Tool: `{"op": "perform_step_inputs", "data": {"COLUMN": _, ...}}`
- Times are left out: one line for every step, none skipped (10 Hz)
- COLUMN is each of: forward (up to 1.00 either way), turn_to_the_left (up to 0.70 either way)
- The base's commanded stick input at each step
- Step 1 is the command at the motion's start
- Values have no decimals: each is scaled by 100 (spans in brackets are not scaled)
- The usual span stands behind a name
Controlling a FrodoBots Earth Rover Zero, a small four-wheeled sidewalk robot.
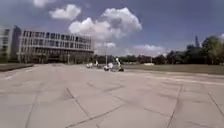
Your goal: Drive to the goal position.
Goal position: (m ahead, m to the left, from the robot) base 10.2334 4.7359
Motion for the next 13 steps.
{"op": "perform_step_inputs", "data": {"forward": 0, "turn_to_the_left": 7}}
{"op": "perform_step_inputs", "data": {"forward": 0, "turn_to_the_left": 4}}
{"op": "perform_step_inputs", "data": {"forward": 7, "turn_to_the_left": 2}}
{"op": "perform_step_inputs", "data": {"forward": 40, "turn_to_the_left": 0}}
{"op": "perform_step_inputs", "data": {"forward": 85, "turn_to_the_left": 0}}
{"op": "perform_step_inputs", "data": {"forward": 85, "turn_to_the_left": 0}}
{"op": "perform_step_inputs", "data": {"forward": 85, "turn_to_the_left": 0}}
{"op": "perform_step_inputs", "data": {"forward": 85, "turn_to_the_left": 1}}
{"op": "perform_step_inputs", "data": {"forward": 85, "turn_to_the_left": 4}}
{"op": "perform_step_inputs", "data": {"forward": 85, "turn_to_the_left": 26}}
{"op": "perform_step_inputs", "data": {"forward": 85, "turn_to_the_left": 34}}
{"op": "perform_step_inputs", "data": {"forward": 85, "turn_to_the_left": 15}}
{"op": "perform_step_inputs", "data": {"forward": 85, "turn_to_the_left": 0}}
